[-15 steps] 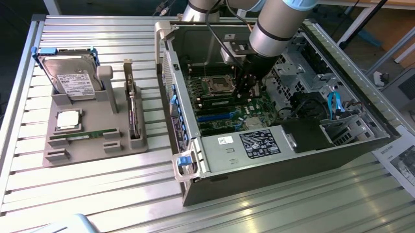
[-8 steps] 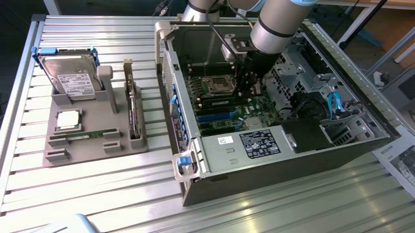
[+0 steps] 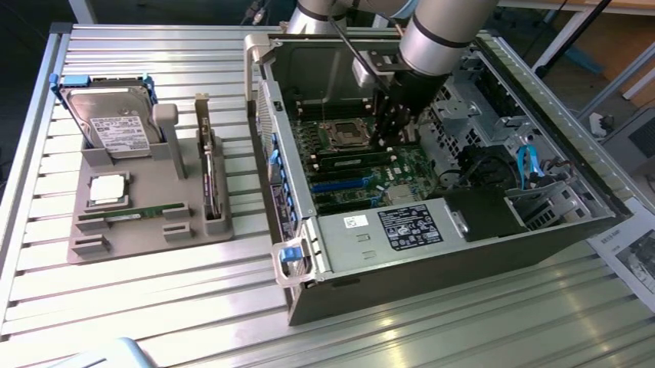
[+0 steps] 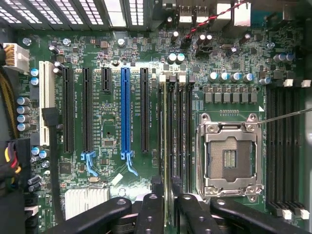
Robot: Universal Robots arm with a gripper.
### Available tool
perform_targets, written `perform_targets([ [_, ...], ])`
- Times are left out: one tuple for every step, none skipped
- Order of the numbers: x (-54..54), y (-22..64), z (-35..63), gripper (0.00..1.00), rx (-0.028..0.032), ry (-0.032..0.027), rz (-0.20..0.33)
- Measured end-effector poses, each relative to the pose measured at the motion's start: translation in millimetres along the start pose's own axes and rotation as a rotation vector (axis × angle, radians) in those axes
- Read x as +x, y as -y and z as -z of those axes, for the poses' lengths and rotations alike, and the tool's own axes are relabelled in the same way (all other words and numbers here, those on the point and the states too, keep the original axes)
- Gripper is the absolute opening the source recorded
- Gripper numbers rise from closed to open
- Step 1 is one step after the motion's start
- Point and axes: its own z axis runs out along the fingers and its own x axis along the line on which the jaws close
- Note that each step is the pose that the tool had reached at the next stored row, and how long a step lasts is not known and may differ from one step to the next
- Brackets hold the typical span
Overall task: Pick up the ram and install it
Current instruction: 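Insert the ram into the slot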
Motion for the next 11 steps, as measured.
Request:
perform_targets([
  [-0.1, -0.1, 2.3, 0.2, -0.0001, -0.0001, 0.0],
  [-0.3, -0.2, 5.1, 0.2, 0.0, 0.0, 0.0],
  [-0.4, -0.2, 7.2, 0.2, 0.0, 0.0, 0.0],
  [-0.5, -0.3, 9.1, 0.2, -0.0001, -0.0001, 0.0],
  [-0.6, -0.4, 11.0, 0.2, 0.0, -0.0001, 0.0],
  [-0.8, -0.5, 13.6, 0.2, 0.0, 0.0, 0.0],
  [-0.9, -0.6, 17.1, 0.2, 0.0, 0.0, 0.0],
  [-1.1, -0.7, 19.9, 0.2, 0.0, 0.0, 0.0],
  [-1.2, -0.7, 22.3, 0.2, 0.0, -0.0001, 0.0],
  [-1.4, -0.8, 24.6, 0.2, 0.0, -0.0001, 0.0],
  [-1.5, -0.9, 26.6, 0.2, 0.0, 0.0, 0.0],
])
